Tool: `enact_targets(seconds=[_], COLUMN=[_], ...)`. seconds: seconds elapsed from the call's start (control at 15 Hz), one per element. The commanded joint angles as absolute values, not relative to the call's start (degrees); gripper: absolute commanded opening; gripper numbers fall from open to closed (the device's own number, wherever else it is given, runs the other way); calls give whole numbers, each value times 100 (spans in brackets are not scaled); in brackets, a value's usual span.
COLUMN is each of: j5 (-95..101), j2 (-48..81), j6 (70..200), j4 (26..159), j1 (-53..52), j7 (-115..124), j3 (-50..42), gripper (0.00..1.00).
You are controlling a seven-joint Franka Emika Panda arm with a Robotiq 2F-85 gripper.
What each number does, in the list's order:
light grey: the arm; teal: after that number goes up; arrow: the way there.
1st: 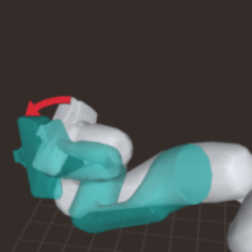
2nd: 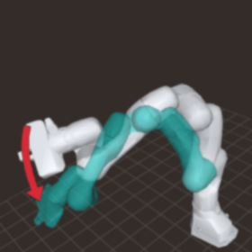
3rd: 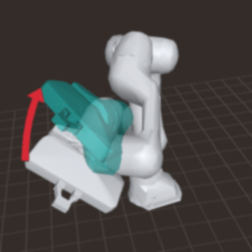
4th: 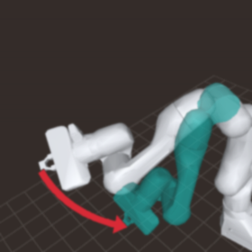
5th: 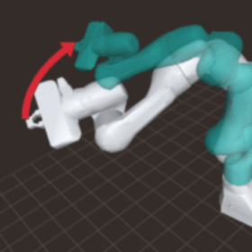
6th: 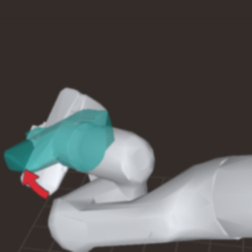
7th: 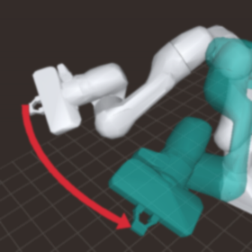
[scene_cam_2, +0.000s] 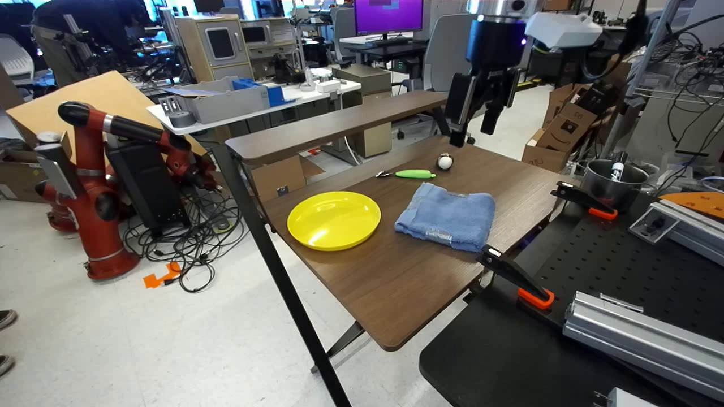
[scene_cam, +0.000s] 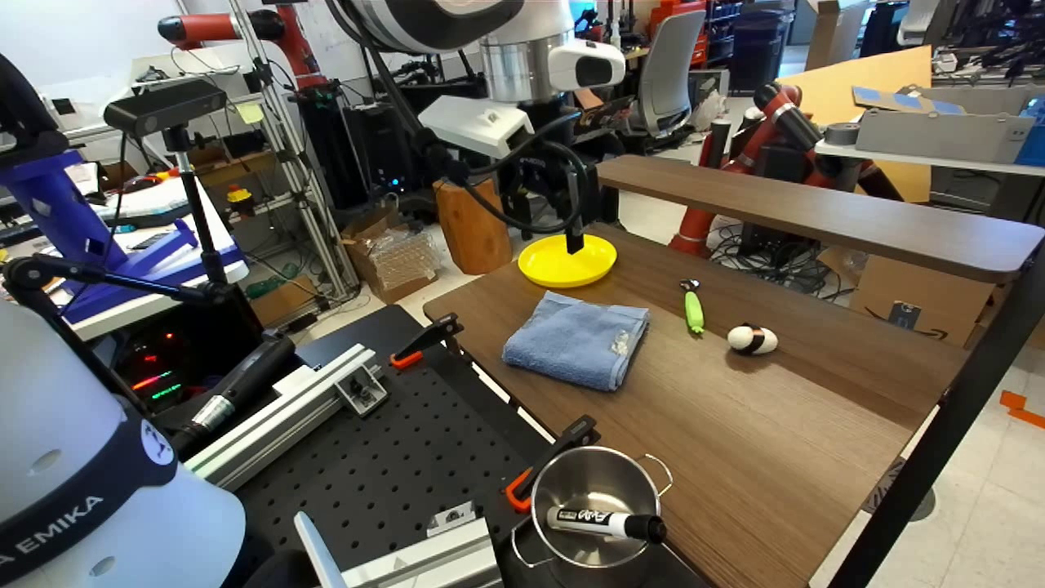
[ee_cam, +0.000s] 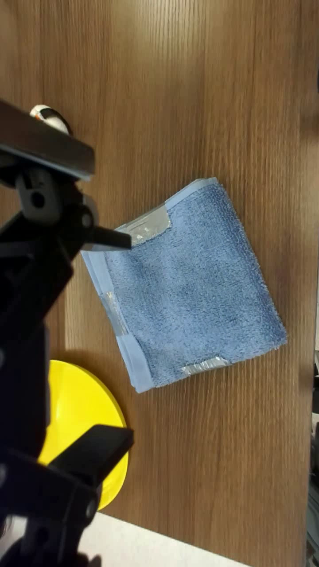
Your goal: Move the blue towel to the right
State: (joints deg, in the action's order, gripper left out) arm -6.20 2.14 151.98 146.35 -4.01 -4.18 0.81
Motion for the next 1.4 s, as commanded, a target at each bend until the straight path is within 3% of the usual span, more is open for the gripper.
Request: enact_targets(seconds=[0.0, 0.6, 1.33], j5=[-750, -166, 492], j2=[914, 2361, 3200], j6=[15249, 15470, 16118], j4=[14115, 13371, 13156], j1=[-326, -469, -557], j7=[-522, -83, 150], j3=[197, 113, -187], gripper=[100, 100, 100])
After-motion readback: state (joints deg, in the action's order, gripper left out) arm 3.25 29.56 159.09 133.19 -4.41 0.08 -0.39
